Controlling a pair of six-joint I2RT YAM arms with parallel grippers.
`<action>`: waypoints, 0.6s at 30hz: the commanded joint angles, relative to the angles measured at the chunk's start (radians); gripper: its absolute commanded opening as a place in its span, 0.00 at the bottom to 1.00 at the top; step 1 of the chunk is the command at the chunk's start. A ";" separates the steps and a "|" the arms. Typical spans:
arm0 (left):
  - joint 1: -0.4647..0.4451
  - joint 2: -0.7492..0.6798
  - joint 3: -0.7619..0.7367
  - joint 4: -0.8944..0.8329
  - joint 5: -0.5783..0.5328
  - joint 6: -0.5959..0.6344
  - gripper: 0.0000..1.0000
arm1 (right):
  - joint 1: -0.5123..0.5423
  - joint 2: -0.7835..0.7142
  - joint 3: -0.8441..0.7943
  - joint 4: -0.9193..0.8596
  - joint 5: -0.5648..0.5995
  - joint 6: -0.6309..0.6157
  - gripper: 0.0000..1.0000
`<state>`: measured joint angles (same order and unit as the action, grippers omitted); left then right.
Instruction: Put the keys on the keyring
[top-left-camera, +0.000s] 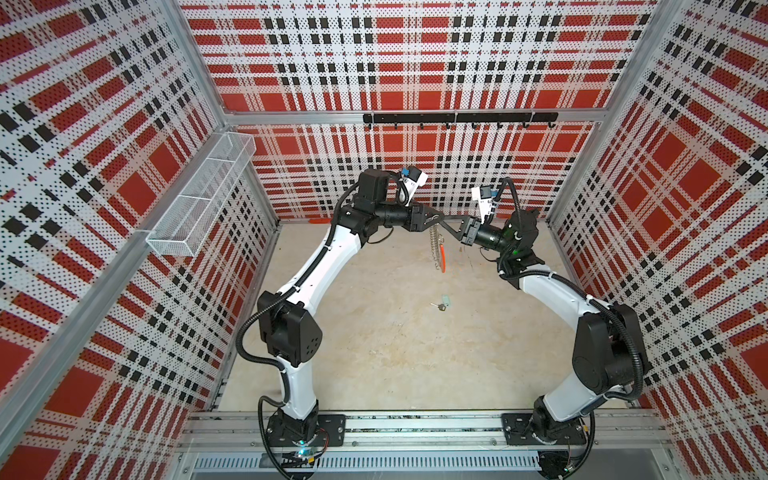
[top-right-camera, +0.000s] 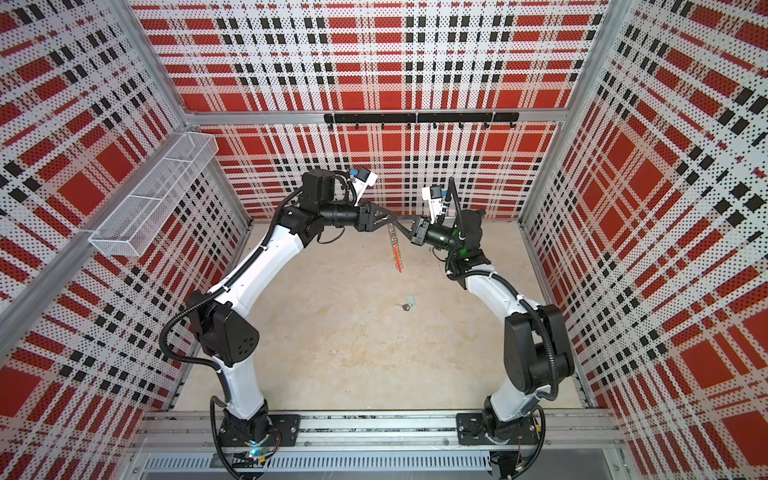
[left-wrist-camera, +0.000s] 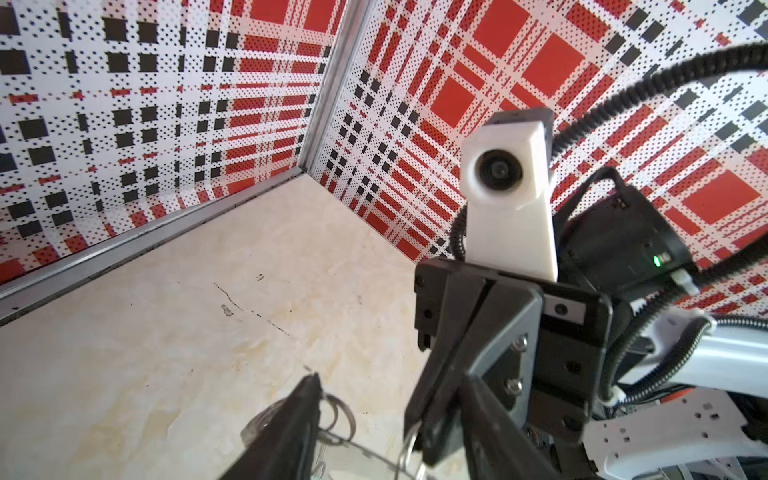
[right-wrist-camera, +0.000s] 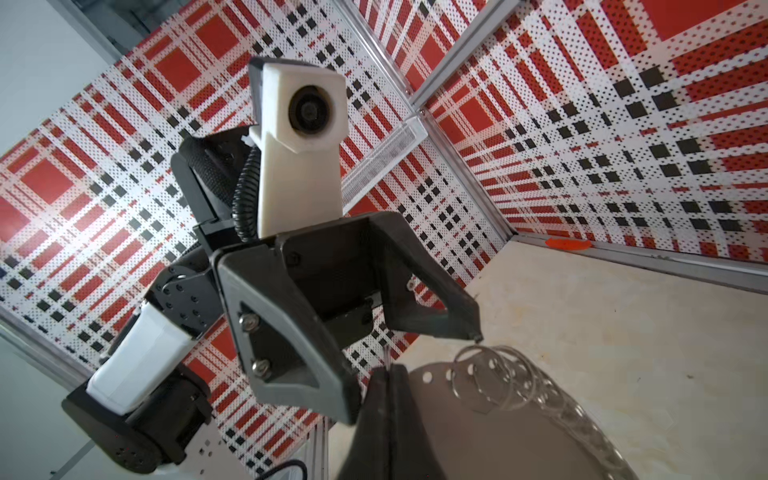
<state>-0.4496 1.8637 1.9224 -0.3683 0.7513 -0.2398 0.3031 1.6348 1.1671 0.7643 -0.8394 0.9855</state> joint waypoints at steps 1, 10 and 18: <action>0.036 -0.123 -0.147 0.268 -0.084 -0.182 0.45 | 0.006 0.015 -0.036 0.335 0.108 0.178 0.00; 0.060 -0.259 -0.470 0.813 0.003 -0.485 0.29 | 0.034 0.115 -0.011 0.656 0.162 0.373 0.00; 0.012 -0.186 -0.416 0.824 0.070 -0.486 0.33 | 0.046 0.119 -0.016 0.676 0.175 0.372 0.00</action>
<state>-0.4179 1.6421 1.4693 0.4061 0.7731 -0.7090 0.3397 1.7515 1.1206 1.3380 -0.6918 1.3224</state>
